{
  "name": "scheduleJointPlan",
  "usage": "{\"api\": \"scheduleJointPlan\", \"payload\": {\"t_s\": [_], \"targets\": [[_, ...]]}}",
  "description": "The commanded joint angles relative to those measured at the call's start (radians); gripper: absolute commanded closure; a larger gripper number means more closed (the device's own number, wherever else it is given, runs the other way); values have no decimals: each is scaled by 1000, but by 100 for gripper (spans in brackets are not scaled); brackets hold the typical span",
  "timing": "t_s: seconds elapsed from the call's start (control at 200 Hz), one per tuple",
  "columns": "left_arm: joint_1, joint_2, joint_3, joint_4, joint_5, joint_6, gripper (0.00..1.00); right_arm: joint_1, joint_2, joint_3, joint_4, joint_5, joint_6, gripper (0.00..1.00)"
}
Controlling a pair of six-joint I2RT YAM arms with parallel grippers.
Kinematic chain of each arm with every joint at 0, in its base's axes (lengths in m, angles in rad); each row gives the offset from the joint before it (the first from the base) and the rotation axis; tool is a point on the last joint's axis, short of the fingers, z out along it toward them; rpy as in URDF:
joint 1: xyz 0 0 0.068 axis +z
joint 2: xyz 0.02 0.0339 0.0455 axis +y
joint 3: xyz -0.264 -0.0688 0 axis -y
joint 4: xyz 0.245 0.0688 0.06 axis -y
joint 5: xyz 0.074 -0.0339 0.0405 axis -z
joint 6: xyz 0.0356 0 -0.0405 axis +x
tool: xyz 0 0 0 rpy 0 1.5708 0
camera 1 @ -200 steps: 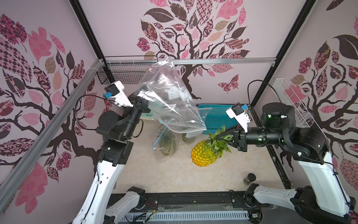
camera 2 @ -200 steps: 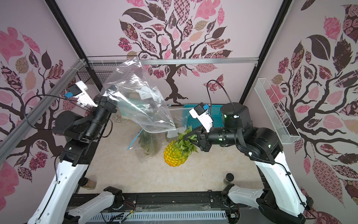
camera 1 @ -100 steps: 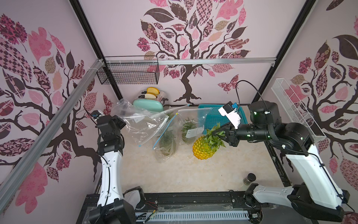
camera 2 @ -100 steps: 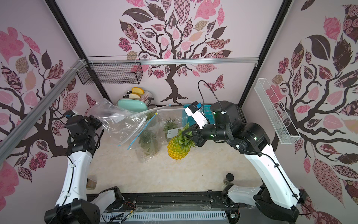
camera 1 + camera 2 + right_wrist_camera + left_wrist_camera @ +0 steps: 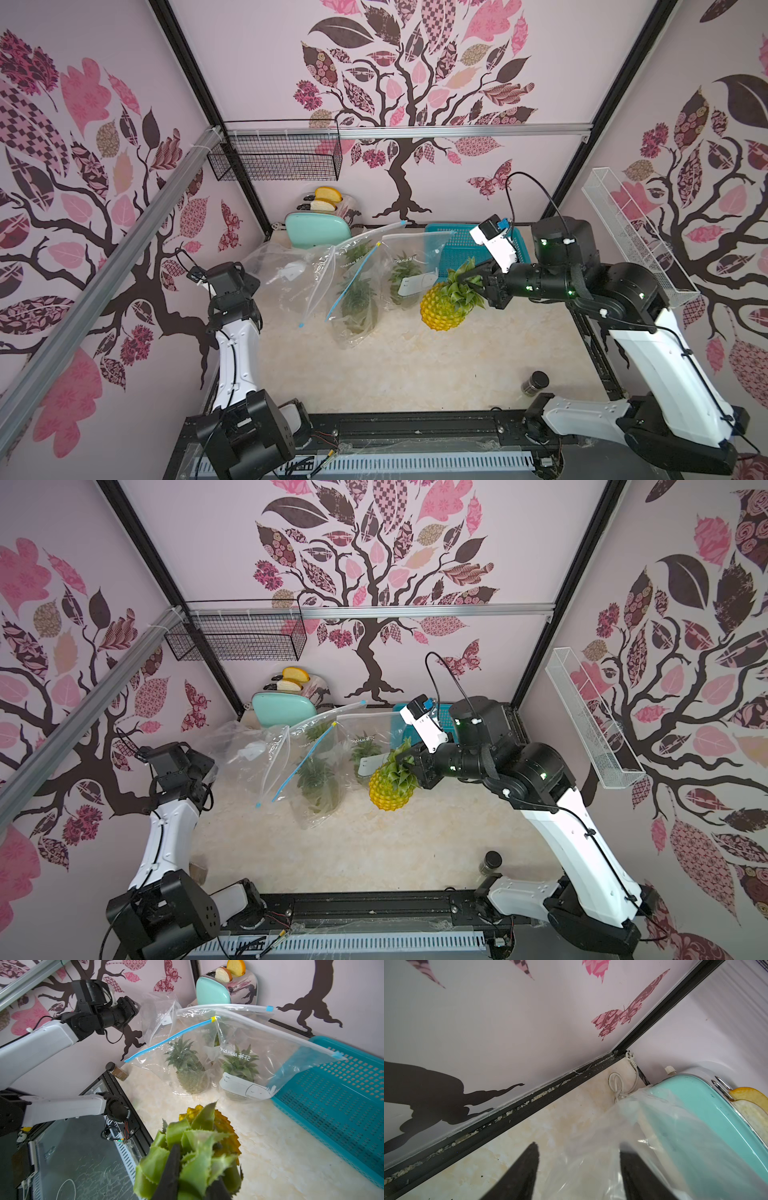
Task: Open the zip-top bag and take out the pineapple
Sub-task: Place the zipper food storage bag at the center of the board, then place the pineapple in the basket.
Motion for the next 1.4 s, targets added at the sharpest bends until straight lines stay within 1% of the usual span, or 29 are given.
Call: {"api": "scheduleJointPlan", "payload": {"t_s": [0.0, 0.13, 0.175, 0.35, 0.485, 0.645, 0.84, 0.975, 1.11, 1.23, 1.395], "targets": [[5, 27, 110, -42, 60, 32, 2, -34, 9, 19, 72, 76, -18, 100], [4, 69, 214, -72, 206, 44, 2, -50, 35, 5, 97, 167, -28, 100], [4, 85, 245, -84, 256, 45, 2, -70, 40, 2, 116, 172, -27, 100], [3, 134, 363, -125, 432, 69, 2, -209, 80, 24, 195, 151, -15, 100], [-2, 115, 377, -90, 531, 72, 2, -258, 186, 115, 200, 197, -32, 100], [-27, 73, 351, -51, 596, 94, 2, -325, 328, 233, 207, 193, -46, 100], [-43, 21, 267, 16, 628, 109, 2, -348, 515, 413, 194, 312, -98, 100], [-43, 29, 238, 35, 661, 120, 2, -387, 588, 453, 246, 332, -102, 100], [-45, 35, 192, 89, 684, 112, 2, -412, 656, 478, 281, 412, -119, 100], [-43, 47, 177, 103, 702, 100, 2, -464, 715, 504, 286, 384, -98, 100], [-43, 50, 173, 104, 716, 99, 2, -565, 782, 503, 285, 325, -52, 100]]}}
